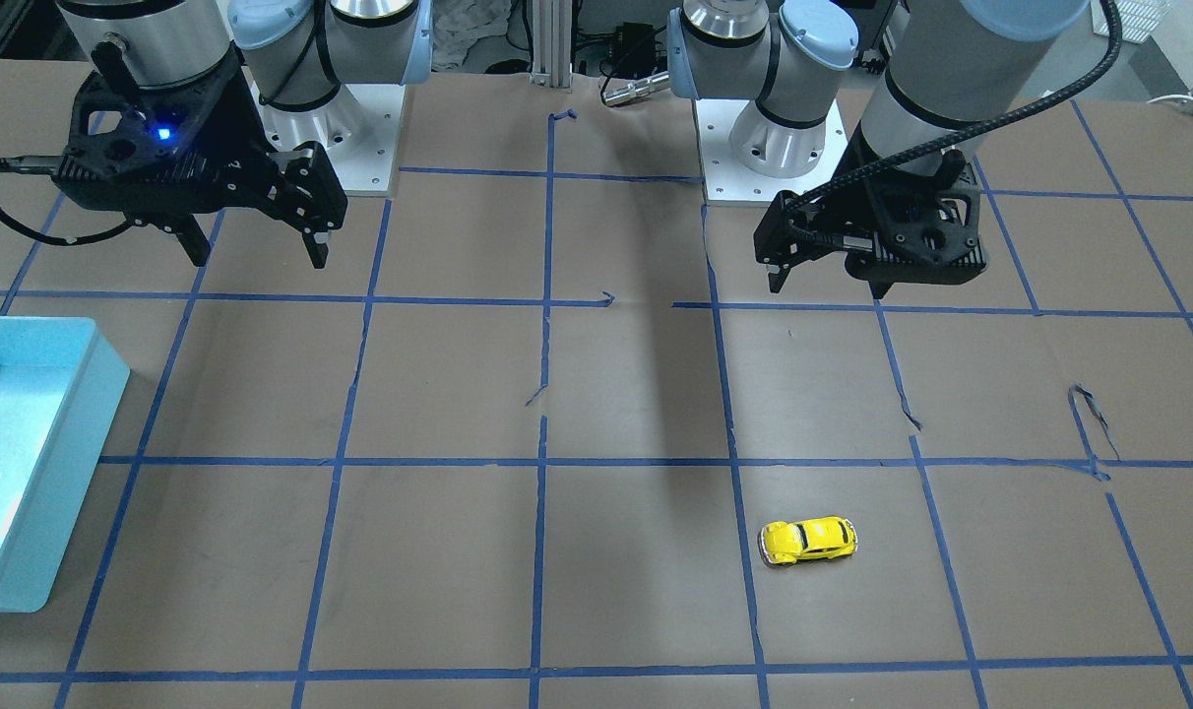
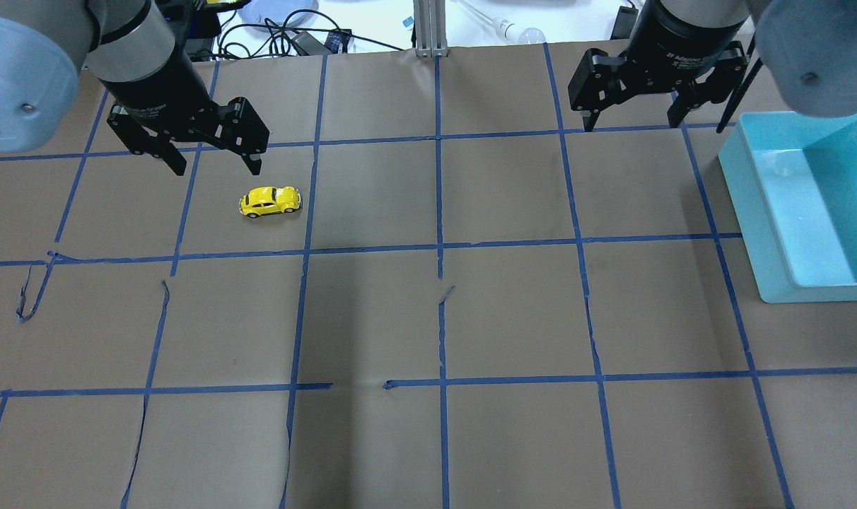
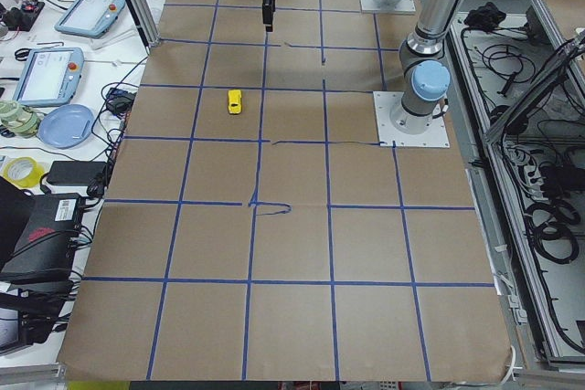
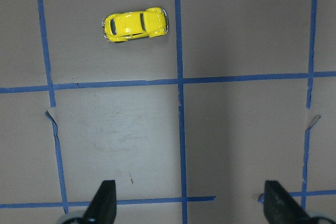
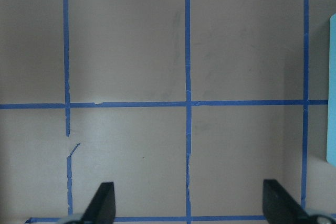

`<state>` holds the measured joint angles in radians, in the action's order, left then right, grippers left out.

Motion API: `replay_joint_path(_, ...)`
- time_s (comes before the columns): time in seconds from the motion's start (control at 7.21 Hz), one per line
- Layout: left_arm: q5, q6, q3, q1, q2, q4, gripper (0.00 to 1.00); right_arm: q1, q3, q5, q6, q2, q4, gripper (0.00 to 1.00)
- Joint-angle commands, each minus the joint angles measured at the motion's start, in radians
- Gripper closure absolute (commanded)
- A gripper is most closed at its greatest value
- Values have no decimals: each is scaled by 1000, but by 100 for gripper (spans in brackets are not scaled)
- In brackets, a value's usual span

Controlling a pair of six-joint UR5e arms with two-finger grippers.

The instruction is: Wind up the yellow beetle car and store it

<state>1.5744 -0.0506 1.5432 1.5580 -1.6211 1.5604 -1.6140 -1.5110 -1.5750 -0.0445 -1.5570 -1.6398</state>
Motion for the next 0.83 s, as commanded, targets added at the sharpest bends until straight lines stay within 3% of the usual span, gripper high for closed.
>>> replay_joint_path(0.0, 3, -2, -2, 0, 4, 0, 0, 0, 0, -6, 2, -2, 0, 0)
replay_joint_path(0.69, 3, -2, -3, -3, 7, 0, 0, 0, 0, 0, 0, -2, 0, 0)
